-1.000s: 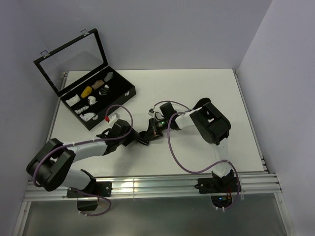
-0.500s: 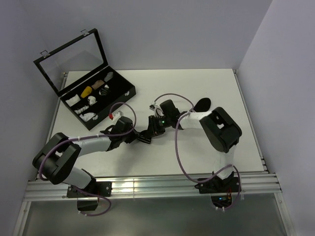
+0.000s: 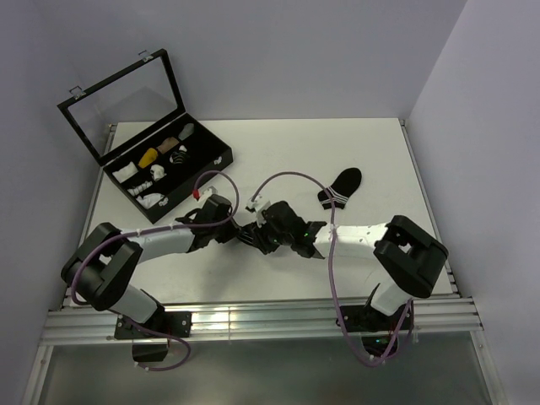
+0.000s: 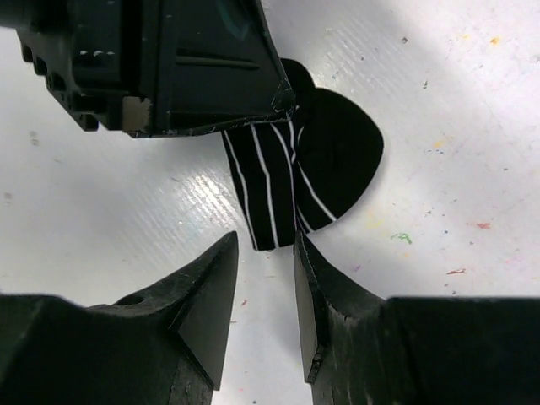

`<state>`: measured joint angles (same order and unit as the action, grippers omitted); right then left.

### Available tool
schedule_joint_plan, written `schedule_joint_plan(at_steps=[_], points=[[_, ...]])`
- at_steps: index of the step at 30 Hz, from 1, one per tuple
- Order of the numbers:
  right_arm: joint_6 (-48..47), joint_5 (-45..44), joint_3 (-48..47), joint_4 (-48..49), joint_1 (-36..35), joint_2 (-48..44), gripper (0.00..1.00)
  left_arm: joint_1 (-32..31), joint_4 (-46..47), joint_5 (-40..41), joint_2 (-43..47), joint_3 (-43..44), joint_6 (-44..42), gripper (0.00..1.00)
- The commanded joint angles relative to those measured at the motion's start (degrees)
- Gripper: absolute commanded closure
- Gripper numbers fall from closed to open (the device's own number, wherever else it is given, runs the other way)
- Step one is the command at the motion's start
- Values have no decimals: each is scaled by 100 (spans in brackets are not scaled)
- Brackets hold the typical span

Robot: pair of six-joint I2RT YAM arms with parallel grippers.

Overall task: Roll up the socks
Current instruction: Roll the sock at the center of the board.

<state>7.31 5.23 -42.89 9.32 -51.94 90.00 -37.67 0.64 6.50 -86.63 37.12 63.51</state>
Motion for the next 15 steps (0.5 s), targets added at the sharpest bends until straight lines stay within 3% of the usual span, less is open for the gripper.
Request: schedule_joint_plan(at_steps=[1, 15], points=[[-555, -804, 53, 570, -236, -158, 60, -21, -469, -149, -187, 155, -251, 100], [-898, -1332, -263, 483, -764, 633, 62, -3, -530, -272, -346, 304, -330, 100]])
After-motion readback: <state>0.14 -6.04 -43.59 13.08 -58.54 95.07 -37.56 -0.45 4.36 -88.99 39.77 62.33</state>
